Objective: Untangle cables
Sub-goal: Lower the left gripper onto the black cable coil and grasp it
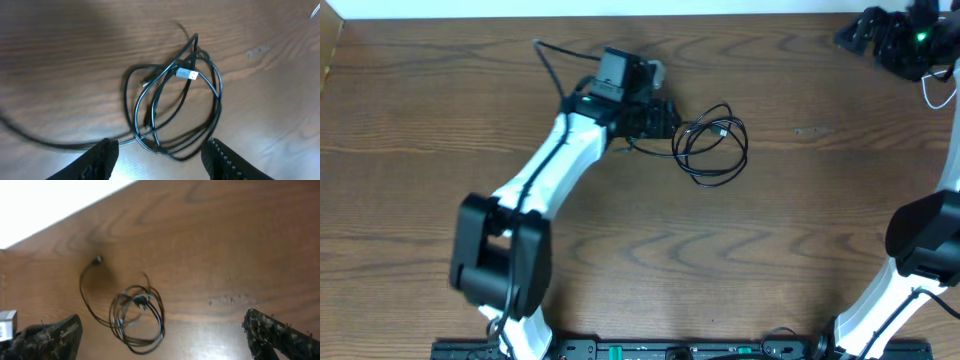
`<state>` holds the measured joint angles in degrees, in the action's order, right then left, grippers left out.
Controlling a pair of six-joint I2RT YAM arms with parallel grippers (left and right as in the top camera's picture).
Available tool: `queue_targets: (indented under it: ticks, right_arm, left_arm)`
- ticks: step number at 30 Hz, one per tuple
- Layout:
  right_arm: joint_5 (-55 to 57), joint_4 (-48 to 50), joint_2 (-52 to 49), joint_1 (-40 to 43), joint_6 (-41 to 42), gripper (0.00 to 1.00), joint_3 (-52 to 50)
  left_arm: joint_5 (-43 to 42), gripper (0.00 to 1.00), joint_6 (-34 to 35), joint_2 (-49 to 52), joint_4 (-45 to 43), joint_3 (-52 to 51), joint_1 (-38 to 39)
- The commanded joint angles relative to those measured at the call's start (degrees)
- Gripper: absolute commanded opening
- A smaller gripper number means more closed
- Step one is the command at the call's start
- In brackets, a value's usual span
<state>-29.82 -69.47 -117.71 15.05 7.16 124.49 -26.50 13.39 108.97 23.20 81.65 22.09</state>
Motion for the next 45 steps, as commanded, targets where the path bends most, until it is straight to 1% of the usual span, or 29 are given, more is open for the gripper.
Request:
queue_targets:
  ticks: [1, 4, 5, 7, 10, 15, 19, 23, 27, 31, 32, 33, 34, 35, 36, 41, 44, 45]
  right_arm:
    - [3.4, -0.7, 0.3, -1.2, -0.6, 0.99, -1.6]
    - [3.8, -0.8, 0.3, -1.9, -0.6, 0.98, -3.3]
    - [3.8, -0.8, 0.3, -2.1, -0.6, 0.98, -3.7]
    - [3.9, -0.4, 0.3, -2.6, -0.6, 0.97, -5.1]
    - [4.7, 0.1, 0.3, -3.3, -0.6, 0.96, -7.0]
    - [5.9, 0.5, 0.3, -3.9, -0.6, 0.93, -10.6]
    - [5.9, 0.7, 0.3, -3.8, -0.6, 0.88, -12.8]
    - [5.9, 0.4, 0.3, -3.8, -0.6, 0.87, -14.1]
    - [5.9, 0.2, 0.3, -3.8, -0.7, 0.87, -14.1]
    - [5.9, 0.0, 0.3, -3.8, -0.9, 0.87, -14.1]
    - [5.9, 0.0, 0.3, -3.8, -0.9, 0.87, -14.1]
    - [5.9, 0.0, 0.3, -3.8, -0.9, 0.87, -14.1]
    - [5.9, 0.0, 0.3, -3.8, -0.9, 0.87, -14.1]
    - [5.9, 0.0, 0.3, -3.9, -0.9, 0.87, -14.1]
    - [5.9, 0.0, 0.3, -3.9, -1.1, 0.88, -14.1]
    - [5.9, 0.0, 0.3, -4.3, -1.7, 0.88, -14.1]
    - [5.9, 0.2, 0.3, -4.7, -1.7, 0.89, -14.1]
    - [5.9, 0.5, 0.3, -5.0, -1.7, 0.9, -14.1]
  left_arm:
    - [1.0, 0.54, -2.2, 3.5, -1.0, -0.5, 1.3]
    - [1.8, 0.46, -1.9, 6.1, -0.8, -0.5, 2.0]
    - [1.8, 0.45, -1.9, 6.7, -1.1, -0.5, 2.1]
    - [2.1, 0.45, -1.9, 7.6, -2.2, -0.5, 2.5]
    - [4.7, 0.45, -1.9, 8.3, -5.9, -0.5, 3.1]
    - [10.7, 0.45, -2.1, 10.3, -15.5, -0.5, 4.8]
    - [10.8, 0.46, -3.0, 12.9, -22.5, -0.5, 6.4]
    - [11.1, 0.46, -7.8, 16.9, -29.3, -0.5, 7.9]
    - [14.0, 0.47, -8.5, 19.4, -31.4, -0.4, 8.2]
    - [14.6, 0.47, -8.7, 19.8, -31.9, -0.4, 8.1]
    - [14.8, 0.45, -8.7, 19.8, -32.5, -0.4, 8.1]
    - [14.8, 0.4, -8.7, 19.8, -33.0, -0.4, 8.1]
    - [14.8, 0.28, -8.7, 19.8, -33.7, -0.4, 8.1]
    - [14.8, 0.12, -8.7, 19.8, -34.3, -0.4, 8.1]
    - [14.8, 0.07, -8.7, 19.3, -34.9, -0.4, 8.1]
    - [14.4, 0.07, -8.4, 14.8, -32.5, -0.4, 8.2]
    - [11.7, 0.07, -7.7, 8.6, -27.5, -0.4, 8.2]
    - [10.6, 0.08, -5.1, 3.8, -22.9, -0.4, 8.2]
